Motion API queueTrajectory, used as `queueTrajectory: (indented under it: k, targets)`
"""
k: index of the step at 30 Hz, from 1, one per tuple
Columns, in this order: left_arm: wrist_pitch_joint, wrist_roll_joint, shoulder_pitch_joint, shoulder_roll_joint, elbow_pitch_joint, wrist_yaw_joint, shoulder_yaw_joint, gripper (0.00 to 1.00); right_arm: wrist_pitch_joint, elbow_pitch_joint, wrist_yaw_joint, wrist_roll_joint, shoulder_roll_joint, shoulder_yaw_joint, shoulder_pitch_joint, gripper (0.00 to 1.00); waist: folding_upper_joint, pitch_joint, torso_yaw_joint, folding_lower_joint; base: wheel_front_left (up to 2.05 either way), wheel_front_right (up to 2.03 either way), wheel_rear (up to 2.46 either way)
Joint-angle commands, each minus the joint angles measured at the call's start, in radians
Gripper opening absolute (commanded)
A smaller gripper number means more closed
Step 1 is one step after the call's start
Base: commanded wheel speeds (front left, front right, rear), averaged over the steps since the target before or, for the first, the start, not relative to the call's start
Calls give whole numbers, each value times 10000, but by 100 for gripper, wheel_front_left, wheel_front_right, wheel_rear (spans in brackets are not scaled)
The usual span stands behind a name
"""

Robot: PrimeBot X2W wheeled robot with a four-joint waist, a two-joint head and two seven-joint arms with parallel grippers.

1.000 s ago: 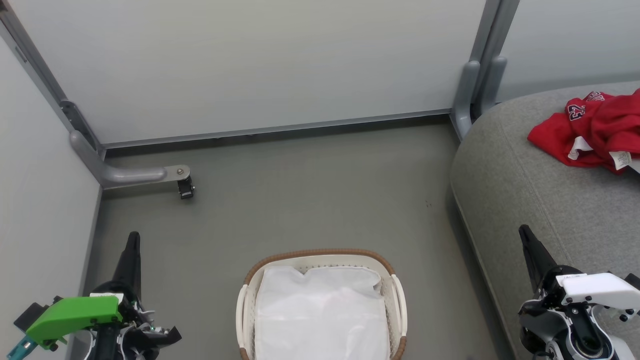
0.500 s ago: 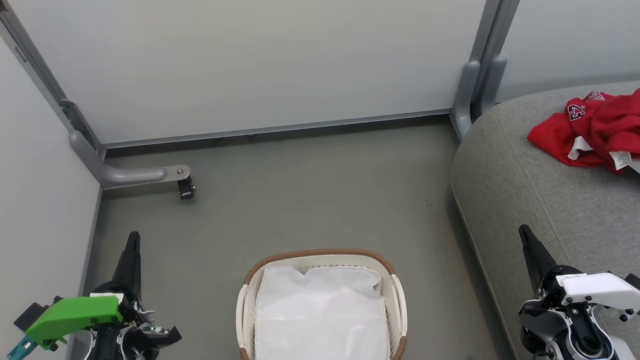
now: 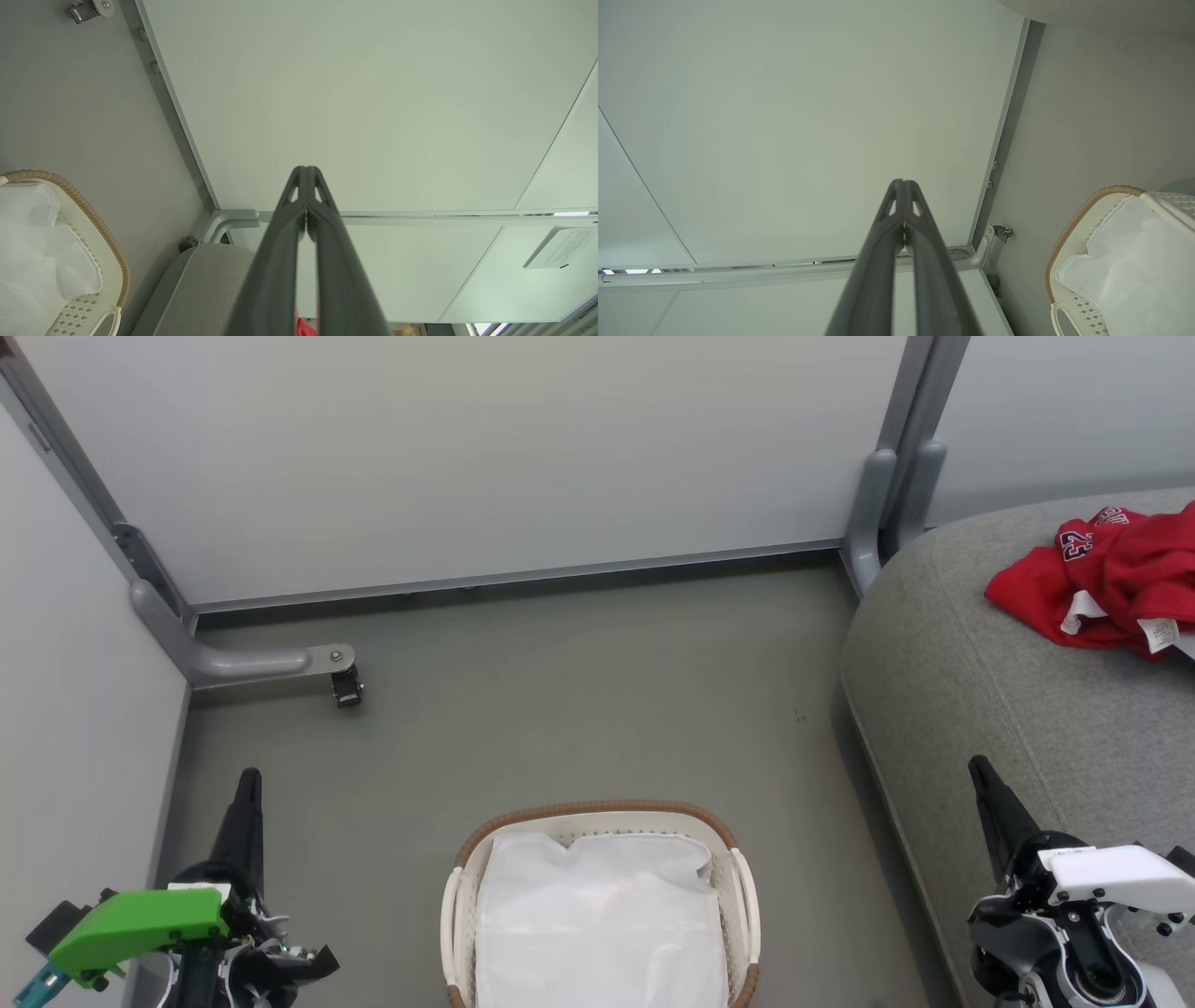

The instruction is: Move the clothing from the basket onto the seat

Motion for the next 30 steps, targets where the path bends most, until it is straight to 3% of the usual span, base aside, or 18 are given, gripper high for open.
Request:
queueTrajectory:
  k: [1,30]
  targets:
    - [37,-42,-106,16,14,-53,11,0,27,-39,-3,38,-59,-17,-69,0,0,0,0,0,0,0,0]
    - [33,-46,-105,17,12,-53,6,0,26,-40,-3,39,-59,-16,-69,0,0,0,0,0,0,0,0]
